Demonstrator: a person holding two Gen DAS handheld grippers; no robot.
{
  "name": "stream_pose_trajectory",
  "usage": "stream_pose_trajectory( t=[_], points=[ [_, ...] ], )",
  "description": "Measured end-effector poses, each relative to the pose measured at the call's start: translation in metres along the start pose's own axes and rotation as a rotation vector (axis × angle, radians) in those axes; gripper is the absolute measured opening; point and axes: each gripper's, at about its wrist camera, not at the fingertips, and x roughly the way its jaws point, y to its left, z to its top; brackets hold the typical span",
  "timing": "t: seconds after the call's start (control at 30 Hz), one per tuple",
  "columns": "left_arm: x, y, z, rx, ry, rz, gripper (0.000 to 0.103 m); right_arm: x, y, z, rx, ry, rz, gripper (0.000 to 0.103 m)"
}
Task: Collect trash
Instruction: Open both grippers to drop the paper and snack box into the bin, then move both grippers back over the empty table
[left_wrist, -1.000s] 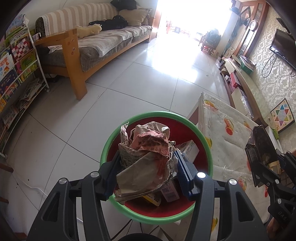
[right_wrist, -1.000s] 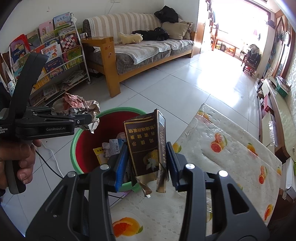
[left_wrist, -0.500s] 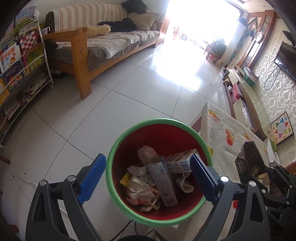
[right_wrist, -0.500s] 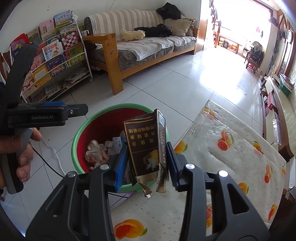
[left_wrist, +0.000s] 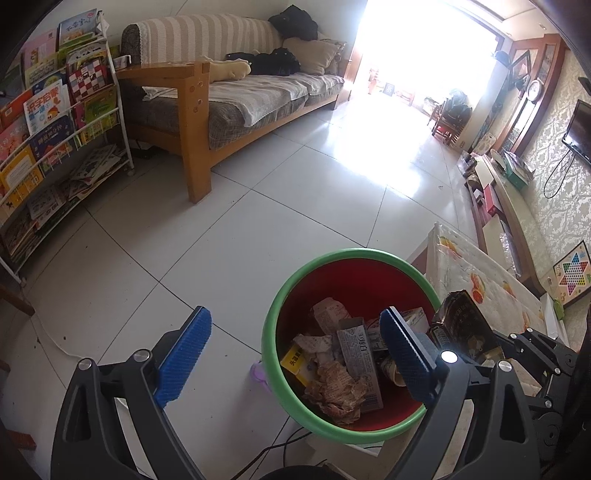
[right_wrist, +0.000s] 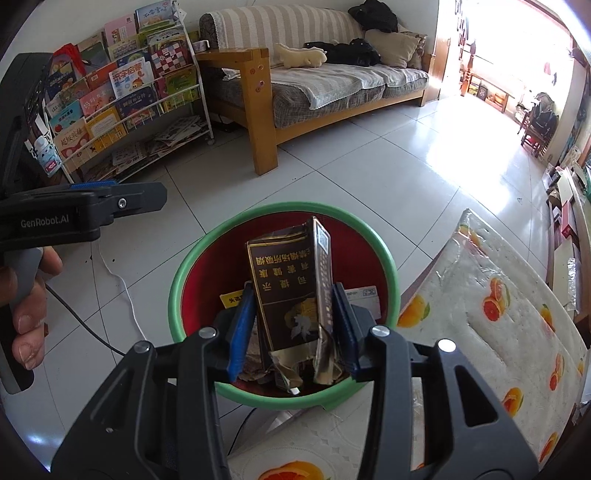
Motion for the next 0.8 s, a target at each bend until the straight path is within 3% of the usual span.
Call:
stream_pose_trajectory(
  t=[0.03,0.1,0.13,0.17,0.37,0.67,0.8],
  points=[
    [-0.001,0.003,0.000,-0.004,0.000,0.005,0.089,0.001,0.003,0.000,-0.006,-0.002,-0.002,0.043],
    [-0.001,0.008,0.001,-0.012,-0.001,0.014,0.089,0.002,0.006,0.000,-0.009,-0.010,-0.025,0.064],
    [-0.001,0.009,0.001,-0.014,-0.002,0.017,0.089,0.001,0.007,0.000,-0.006,-0.016,-0.034,0.082],
    [0.000,0.010,0.002,-0.016,-0.003,0.019,0.089,-0.002,0.007,0.000,-0.005,-0.031,-0.043,0.086],
    [0.002,-0.001,0.002,-0.010,-0.006,0.007,0.089,-0.013,0.003,-0.001,-0.011,-0.052,-0.072,0.098],
    [-0.007,-0.043,0.007,0.046,-0.034,-0.034,0.089,-0.046,-0.029,-0.014,0.052,-0.081,-0.114,0.098],
    [-0.022,-0.072,0.006,0.067,-0.079,-0.065,0.095,-0.078,-0.051,-0.030,0.097,-0.117,-0.150,0.098]
  ],
)
